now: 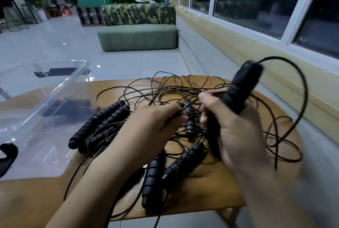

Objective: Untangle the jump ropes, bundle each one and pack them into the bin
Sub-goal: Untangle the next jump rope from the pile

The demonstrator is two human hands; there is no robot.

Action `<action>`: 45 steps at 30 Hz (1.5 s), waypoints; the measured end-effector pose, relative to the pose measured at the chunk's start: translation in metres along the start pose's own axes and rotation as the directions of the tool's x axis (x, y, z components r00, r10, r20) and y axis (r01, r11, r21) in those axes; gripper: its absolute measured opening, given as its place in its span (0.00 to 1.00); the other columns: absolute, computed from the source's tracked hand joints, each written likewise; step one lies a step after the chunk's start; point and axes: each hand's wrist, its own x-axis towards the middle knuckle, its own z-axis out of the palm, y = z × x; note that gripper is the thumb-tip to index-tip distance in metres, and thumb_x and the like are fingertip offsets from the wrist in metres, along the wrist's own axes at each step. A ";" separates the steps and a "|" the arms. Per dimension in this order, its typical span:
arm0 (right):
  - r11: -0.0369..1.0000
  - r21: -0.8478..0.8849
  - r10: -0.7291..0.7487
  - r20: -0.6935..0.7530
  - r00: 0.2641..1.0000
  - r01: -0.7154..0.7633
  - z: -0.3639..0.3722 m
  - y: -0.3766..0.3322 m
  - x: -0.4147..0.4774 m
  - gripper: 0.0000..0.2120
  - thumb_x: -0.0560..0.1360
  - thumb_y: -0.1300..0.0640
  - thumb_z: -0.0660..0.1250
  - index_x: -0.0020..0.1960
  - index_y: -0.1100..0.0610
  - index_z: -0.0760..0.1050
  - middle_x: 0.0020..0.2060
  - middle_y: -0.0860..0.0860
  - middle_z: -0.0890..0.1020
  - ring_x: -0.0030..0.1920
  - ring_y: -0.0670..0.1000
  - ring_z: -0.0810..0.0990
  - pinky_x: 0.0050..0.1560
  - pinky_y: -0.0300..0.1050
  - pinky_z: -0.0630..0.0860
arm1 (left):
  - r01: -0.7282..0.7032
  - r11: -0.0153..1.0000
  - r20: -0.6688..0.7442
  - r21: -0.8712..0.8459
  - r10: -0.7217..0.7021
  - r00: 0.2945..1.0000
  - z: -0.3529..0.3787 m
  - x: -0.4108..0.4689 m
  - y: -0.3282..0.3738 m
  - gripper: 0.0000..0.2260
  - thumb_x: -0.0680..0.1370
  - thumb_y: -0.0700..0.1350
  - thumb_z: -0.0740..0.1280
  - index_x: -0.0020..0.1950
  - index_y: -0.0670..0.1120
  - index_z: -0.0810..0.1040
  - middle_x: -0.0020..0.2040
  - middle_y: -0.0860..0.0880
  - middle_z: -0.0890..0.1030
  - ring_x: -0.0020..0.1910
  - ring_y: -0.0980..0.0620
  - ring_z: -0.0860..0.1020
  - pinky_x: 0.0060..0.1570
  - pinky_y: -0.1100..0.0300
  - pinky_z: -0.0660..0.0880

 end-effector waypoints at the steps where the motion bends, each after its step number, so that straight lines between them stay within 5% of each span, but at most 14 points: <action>1: 0.998 0.052 -0.016 -0.037 0.999 0.018 -0.004 -0.005 0.004 0.04 0.77 0.61 0.77 0.44 0.59 0.85 0.34 0.54 0.82 0.31 0.53 0.78 0.35 0.44 0.76 | 0.001 1.000 0.003 -0.001 -0.001 1.000 -0.001 -0.001 -0.001 0.09 0.84 0.56 0.64 0.52 0.53 0.79 0.40 0.54 0.82 0.40 0.54 0.79 0.41 0.50 0.76; 7: 0.971 0.230 -0.041 -0.132 0.990 0.071 -0.022 -0.021 0.017 0.04 0.79 0.62 0.75 0.51 0.60 0.81 0.36 0.53 0.79 0.32 0.51 0.75 0.34 0.44 0.75 | 0.010 1.000 -0.002 -0.007 -0.010 1.000 -0.006 -0.001 0.000 0.12 0.85 0.56 0.62 0.49 0.51 0.78 0.35 0.54 0.79 0.37 0.54 0.77 0.40 0.51 0.75; 16: 1.000 0.006 0.008 0.017 1.000 -0.008 0.020 0.011 -0.018 0.03 0.78 0.60 0.76 0.46 0.54 0.87 0.34 0.55 0.83 0.32 0.54 0.80 0.36 0.47 0.79 | -0.076 0.997 -0.034 0.026 0.077 0.997 0.000 0.003 0.007 0.11 0.85 0.55 0.62 0.49 0.50 0.78 0.36 0.54 0.78 0.36 0.54 0.75 0.37 0.57 0.69; 30: 0.963 0.266 0.001 -0.156 0.988 0.041 -0.017 -0.017 0.015 0.05 0.79 0.62 0.74 0.52 0.62 0.80 0.37 0.55 0.81 0.31 0.51 0.76 0.33 0.43 0.74 | -0.017 1.000 0.013 -0.019 0.017 1.000 -0.005 -0.001 0.004 0.12 0.82 0.58 0.64 0.50 0.52 0.81 0.39 0.54 0.82 0.42 0.53 0.79 0.44 0.52 0.75; 37: 0.996 -0.017 0.090 0.105 0.990 -0.089 0.013 0.005 -0.014 0.01 0.76 0.60 0.77 0.47 0.58 0.86 0.35 0.57 0.83 0.32 0.54 0.79 0.35 0.46 0.78 | -0.111 0.994 -0.004 -0.017 0.111 0.994 -0.004 -0.002 0.003 0.11 0.85 0.53 0.65 0.48 0.49 0.79 0.38 0.54 0.78 0.39 0.53 0.76 0.41 0.48 0.74; 45: 0.998 -0.015 0.060 0.066 0.996 -0.059 0.013 0.002 -0.009 0.03 0.78 0.61 0.75 0.48 0.61 0.84 0.34 0.57 0.81 0.32 0.55 0.79 0.34 0.46 0.77 | -0.047 0.996 0.019 -0.071 0.048 0.999 -0.006 -0.003 -0.004 0.05 0.81 0.54 0.71 0.51 0.54 0.81 0.42 0.57 0.81 0.45 0.56 0.80 0.45 0.51 0.77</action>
